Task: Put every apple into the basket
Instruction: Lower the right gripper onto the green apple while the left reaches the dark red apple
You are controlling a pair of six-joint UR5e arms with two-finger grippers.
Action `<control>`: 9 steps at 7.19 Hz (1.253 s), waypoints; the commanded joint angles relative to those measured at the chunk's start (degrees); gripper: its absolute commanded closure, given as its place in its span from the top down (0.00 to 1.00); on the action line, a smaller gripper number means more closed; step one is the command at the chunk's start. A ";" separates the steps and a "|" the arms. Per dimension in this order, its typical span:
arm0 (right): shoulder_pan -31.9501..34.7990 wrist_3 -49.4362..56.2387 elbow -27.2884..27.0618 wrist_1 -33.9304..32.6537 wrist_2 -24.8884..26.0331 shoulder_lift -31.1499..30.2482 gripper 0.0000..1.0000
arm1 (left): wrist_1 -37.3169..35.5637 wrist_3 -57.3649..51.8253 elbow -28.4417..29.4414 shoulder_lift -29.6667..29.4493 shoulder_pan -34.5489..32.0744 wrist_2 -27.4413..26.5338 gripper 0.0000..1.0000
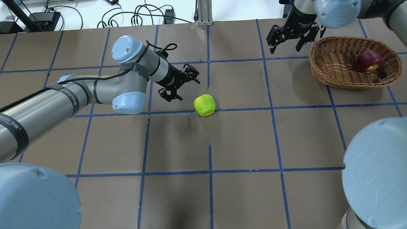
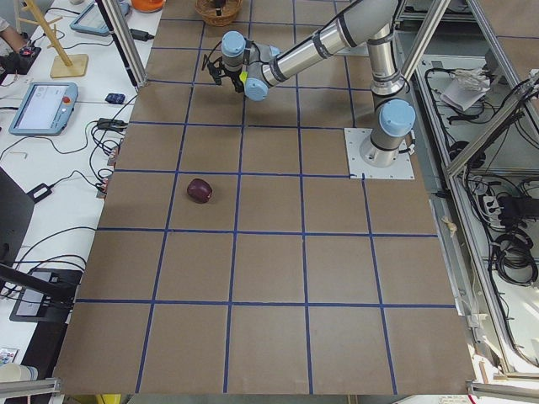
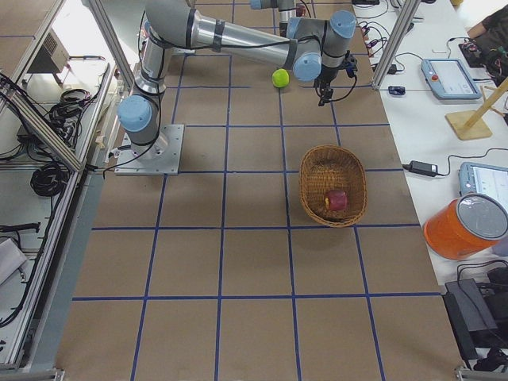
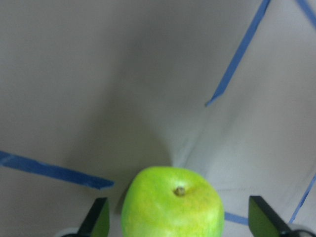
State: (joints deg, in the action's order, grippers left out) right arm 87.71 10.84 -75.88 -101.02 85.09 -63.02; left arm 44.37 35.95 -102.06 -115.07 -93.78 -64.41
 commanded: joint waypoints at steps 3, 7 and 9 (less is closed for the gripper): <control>15.26 -8.97 -1.46 -0.15 -0.63 2.19 1.00 | 32.05 -27.79 13.36 2.92 8.42 -8.57 1.00; 23.82 -10.31 -1.64 -0.67 -1.68 6.24 1.00 | 34.74 -62.31 14.61 1.87 22.46 -18.53 1.00; 24.00 -10.49 -1.55 -0.67 -1.34 7.46 1.00 | 25.24 -83.48 14.35 0.47 27.23 -19.96 1.00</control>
State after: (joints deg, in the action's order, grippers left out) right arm 111.49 0.45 -77.49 -101.65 83.48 -56.47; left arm 76.48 -34.07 -87.55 -113.61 -69.67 -83.29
